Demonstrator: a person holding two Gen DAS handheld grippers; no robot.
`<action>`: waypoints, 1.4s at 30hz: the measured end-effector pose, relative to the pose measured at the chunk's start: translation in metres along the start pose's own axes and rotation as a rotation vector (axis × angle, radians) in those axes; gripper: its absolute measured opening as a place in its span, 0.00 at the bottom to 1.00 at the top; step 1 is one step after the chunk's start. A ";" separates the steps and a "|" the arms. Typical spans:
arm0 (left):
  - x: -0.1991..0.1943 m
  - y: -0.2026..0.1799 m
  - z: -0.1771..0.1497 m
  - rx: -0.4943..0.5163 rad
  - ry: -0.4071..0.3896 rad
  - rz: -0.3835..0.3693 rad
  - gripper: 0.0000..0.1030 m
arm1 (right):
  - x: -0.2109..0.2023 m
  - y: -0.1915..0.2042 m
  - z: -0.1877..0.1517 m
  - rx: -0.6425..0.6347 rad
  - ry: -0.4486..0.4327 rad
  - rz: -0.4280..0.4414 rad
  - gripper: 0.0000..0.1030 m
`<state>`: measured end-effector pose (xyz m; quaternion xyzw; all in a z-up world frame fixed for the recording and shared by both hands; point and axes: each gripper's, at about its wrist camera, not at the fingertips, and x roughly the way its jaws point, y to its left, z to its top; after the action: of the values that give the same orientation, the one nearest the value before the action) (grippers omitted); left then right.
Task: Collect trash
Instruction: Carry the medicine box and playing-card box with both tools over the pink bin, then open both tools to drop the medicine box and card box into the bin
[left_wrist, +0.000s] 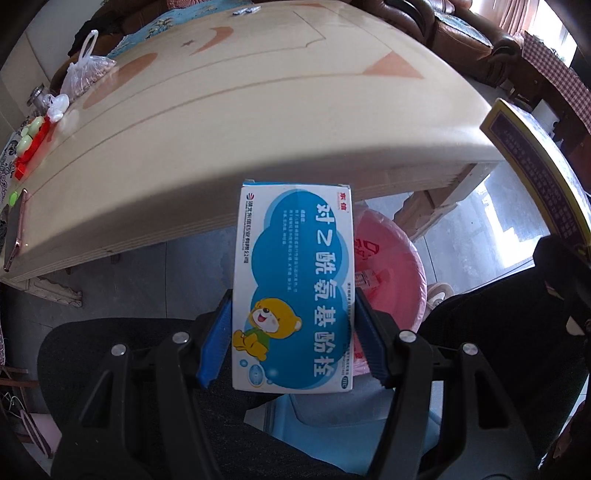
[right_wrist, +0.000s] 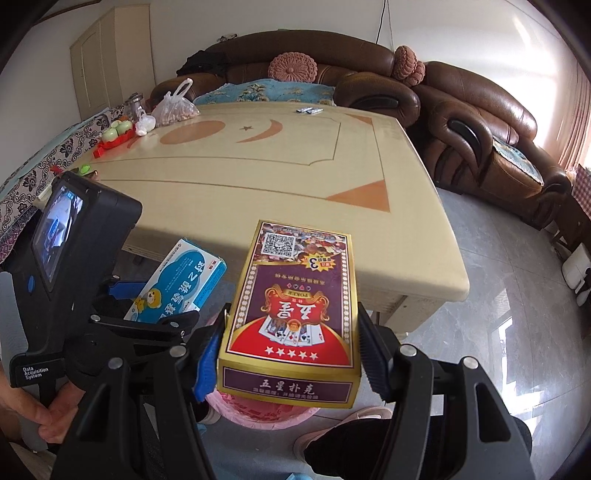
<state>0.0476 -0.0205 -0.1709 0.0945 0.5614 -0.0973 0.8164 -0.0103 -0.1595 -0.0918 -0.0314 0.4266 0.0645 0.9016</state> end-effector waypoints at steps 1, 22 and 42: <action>0.006 -0.002 -0.001 0.003 0.016 -0.006 0.59 | 0.006 0.001 -0.002 0.000 0.013 0.001 0.60; 0.113 0.003 -0.014 -0.010 0.255 -0.029 0.59 | 0.122 -0.006 -0.047 0.028 0.296 0.051 0.60; 0.186 0.008 -0.009 -0.065 0.462 -0.118 0.59 | 0.211 -0.018 -0.073 0.040 0.501 0.119 0.60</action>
<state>0.1070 -0.0198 -0.3476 0.0549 0.7408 -0.1021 0.6617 0.0693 -0.1662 -0.3012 -0.0034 0.6389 0.0989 0.7629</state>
